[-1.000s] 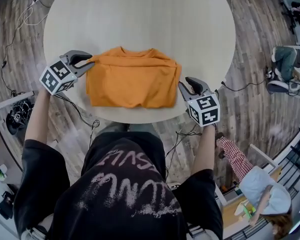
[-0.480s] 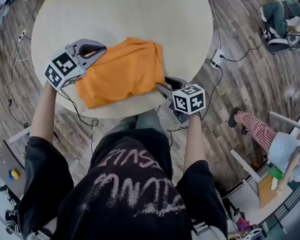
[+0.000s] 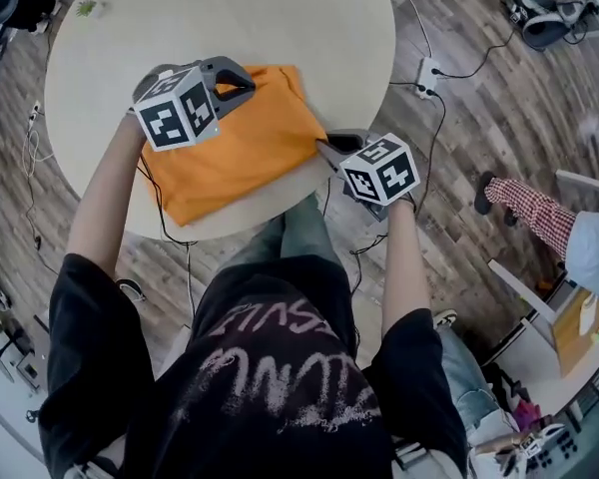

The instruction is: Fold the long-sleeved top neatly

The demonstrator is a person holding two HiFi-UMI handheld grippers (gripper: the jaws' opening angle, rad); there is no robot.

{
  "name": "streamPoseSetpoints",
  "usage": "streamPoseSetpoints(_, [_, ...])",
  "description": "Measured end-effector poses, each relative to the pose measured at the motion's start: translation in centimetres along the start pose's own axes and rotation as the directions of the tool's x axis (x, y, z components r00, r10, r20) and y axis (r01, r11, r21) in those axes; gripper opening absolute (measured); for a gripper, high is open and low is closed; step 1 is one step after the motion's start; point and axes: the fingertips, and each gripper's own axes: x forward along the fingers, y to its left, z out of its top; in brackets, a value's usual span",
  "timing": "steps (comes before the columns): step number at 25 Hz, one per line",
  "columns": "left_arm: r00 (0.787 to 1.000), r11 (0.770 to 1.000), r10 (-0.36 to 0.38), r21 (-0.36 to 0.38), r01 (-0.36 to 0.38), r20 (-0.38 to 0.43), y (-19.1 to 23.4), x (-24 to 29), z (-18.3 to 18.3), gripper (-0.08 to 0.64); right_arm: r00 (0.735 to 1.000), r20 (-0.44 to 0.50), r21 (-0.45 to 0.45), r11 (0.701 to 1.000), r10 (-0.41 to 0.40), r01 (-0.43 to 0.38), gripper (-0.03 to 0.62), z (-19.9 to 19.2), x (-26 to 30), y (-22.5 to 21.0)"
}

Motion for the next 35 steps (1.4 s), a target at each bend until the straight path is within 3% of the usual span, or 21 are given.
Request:
streamPoseSetpoints(3, [0.996, 0.991, -0.039, 0.126, 0.049, -0.074, 1.0, 3.0, 1.3, 0.025, 0.998, -0.011, -0.020, 0.998, -0.057, 0.056, 0.038, -0.2, -1.6, -2.6])
streamPoseSetpoints(6, [0.994, 0.983, -0.082, 0.160, 0.094, -0.076, 2.1, 5.7, 3.0, 0.054, 0.992, -0.007, -0.014, 0.992, -0.122, 0.122, 0.043, -0.4, -3.3, -5.4])
streamPoseSetpoints(10, [0.994, 0.984, -0.100, 0.142, 0.104, -0.035, 4.7, 9.1, 5.4, 0.109, 0.982, 0.001, -0.006, 0.982, -0.189, 0.189, 0.057, -0.3, -5.3, -8.5])
streamPoseSetpoints(14, [0.990, 0.987, -0.139, 0.077, 0.141, -0.038, 6.4, 12.7, 6.1, 0.218, 0.978, 0.039, 0.106, 0.974, -0.203, 0.198, 0.155, -1.0, -6.6, -10.1])
streamPoseSetpoints(19, [0.938, 0.943, -0.327, 0.026, 0.332, -0.111, 5.2, 15.6, 5.7, 0.278, 0.986, 0.093, 0.270, 0.956, -0.141, 0.111, 0.216, -2.0, -6.5, -9.9])
streamPoseSetpoints(23, [0.914, 0.924, -0.376, 0.013, 0.382, -0.151, 4.9, 16.5, 5.3, 0.281, 0.991, 0.088, 0.336, 0.940, -0.098, 0.063, 0.221, -2.9, -5.2, -9.0])
streamPoseSetpoints(28, [0.906, 0.919, -0.387, 0.014, 0.394, -0.171, 4.7, 16.3, 5.4, 0.175, 0.991, 0.064, 0.337, 0.937, -0.120, 0.092, 0.103, -3.5, -4.5, -9.3])
streamPoseSetpoints(32, [0.918, 0.926, -0.367, 0.031, 0.375, -0.146, 5.0, 16.0, 5.6, 0.130, 0.991, 0.048, 0.316, 0.943, -0.125, 0.103, 0.072, -2.9, -4.6, -9.6])
streamPoseSetpoints(35, [0.947, 0.951, -0.305, 0.027, 0.309, -0.100, 6.4, 15.7, 6.8, 0.120, 0.981, 0.061, 0.310, 0.938, -0.182, 0.155, 0.067, -2.3, -6.0, -11.2])
